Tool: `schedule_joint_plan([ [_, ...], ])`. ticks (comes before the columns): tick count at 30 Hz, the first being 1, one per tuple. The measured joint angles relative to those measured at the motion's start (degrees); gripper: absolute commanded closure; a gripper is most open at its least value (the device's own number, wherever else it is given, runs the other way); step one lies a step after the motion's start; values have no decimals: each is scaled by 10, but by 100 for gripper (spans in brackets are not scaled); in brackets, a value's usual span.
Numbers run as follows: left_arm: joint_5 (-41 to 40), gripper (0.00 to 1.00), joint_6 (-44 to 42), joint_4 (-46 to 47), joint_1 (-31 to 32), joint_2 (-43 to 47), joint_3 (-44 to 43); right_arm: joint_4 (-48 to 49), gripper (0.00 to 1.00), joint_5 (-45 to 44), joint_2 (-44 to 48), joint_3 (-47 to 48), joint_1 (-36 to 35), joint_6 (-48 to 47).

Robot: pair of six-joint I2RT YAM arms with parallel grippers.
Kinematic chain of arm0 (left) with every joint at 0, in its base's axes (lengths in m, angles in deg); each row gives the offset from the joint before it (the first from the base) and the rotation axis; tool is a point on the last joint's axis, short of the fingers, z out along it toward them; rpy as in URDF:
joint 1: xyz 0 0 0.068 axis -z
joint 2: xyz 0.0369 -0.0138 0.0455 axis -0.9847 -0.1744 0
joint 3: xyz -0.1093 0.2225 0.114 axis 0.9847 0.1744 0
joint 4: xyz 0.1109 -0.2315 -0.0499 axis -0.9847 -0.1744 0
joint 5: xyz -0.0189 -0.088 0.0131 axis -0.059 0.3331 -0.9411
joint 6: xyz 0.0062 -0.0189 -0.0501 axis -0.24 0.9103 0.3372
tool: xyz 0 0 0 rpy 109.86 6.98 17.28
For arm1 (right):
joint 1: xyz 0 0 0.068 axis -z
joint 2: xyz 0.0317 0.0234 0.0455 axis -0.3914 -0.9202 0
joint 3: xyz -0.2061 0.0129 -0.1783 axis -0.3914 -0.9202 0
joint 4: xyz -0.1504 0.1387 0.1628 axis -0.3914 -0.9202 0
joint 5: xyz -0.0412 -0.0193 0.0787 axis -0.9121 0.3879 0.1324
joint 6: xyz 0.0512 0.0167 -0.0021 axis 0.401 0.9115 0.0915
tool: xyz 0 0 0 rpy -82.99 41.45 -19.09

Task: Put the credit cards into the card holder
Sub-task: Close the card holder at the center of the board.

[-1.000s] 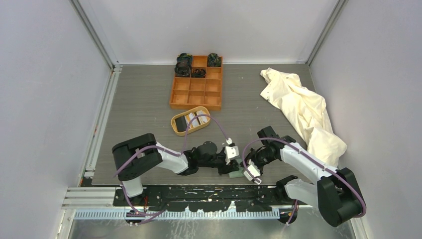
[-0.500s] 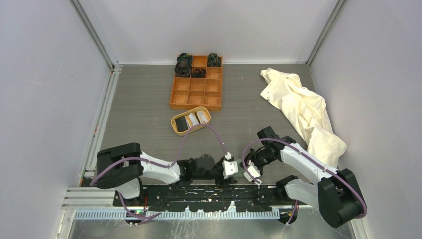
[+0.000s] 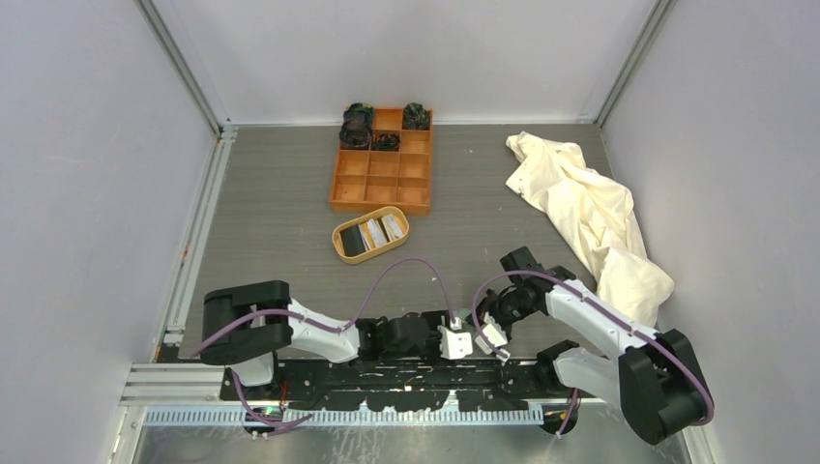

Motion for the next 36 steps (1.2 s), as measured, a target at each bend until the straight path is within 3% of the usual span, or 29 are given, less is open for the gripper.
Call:
schedule_joint_plan([
  [11, 24, 60, 12, -1, -8, -8, -5, 4, 99, 2, 2, -4, 0, 0],
  [22, 87, 64, 28, -4, -34, -9, -8, -5, 99, 1, 2, 1, 0, 0],
  [36, 144, 69, 153, 2, -84, -26, -30, -14, 99, -22, 4, 5, -2, 1],
])
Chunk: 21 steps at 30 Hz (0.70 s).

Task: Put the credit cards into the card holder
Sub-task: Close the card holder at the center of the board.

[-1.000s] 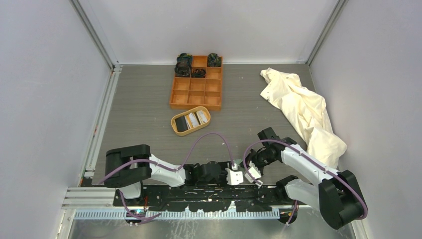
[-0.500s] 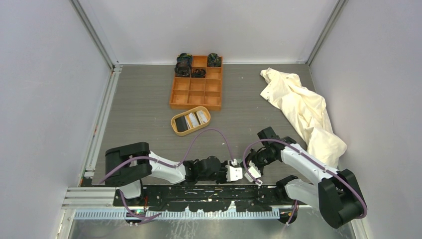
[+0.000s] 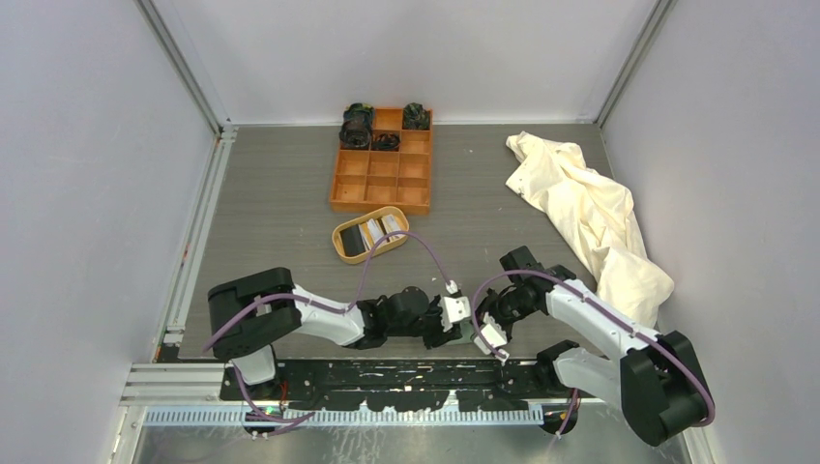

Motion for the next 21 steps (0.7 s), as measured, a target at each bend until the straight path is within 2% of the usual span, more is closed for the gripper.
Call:
schedule_joint_plan([
  [21, 25, 70, 76, 6, -22, -3, -1, 15, 99, -26, 29, -24, -15, -1],
])
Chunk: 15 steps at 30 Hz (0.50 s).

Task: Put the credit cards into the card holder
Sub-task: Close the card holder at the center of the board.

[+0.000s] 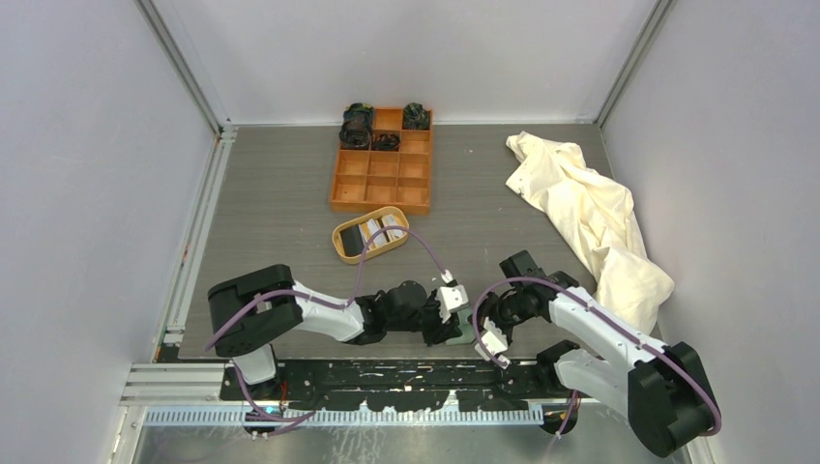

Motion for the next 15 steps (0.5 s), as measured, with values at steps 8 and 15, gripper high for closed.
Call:
schedule_joint_plan([
  [8, 22, 65, 72, 19, -19, 1, 9, 2, 99, -13, 5, -1, -11, 0],
  [15, -26, 81, 159, -2, -66, 17, 15, 3, 99, -20, 7, -1, -18, 0],
])
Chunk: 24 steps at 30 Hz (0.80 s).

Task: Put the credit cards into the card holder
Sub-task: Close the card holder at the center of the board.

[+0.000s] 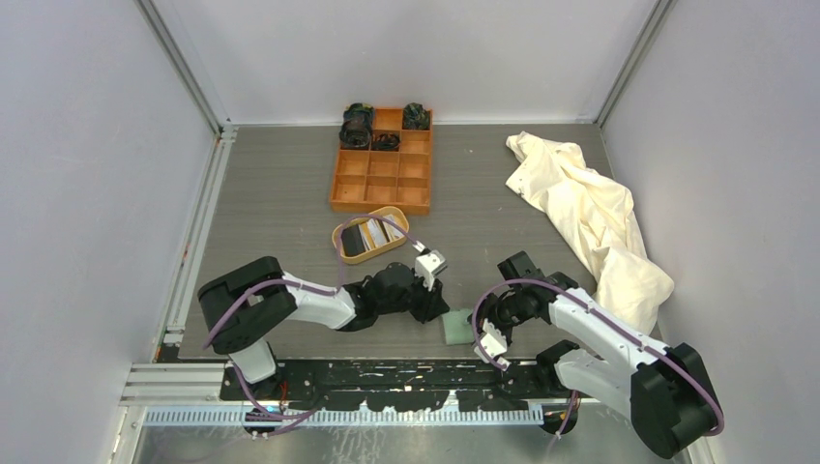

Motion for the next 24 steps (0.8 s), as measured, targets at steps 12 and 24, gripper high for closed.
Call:
schedule_joint_plan([
  [12, 35, 87, -88, 5, 16, 2, -13, 2, 99, 0, 2, -2, 0, 0],
  [24, 113, 95, -186, 14, 19, -35, -62, 2, 99, 0, 2, -2, 0, 0],
])
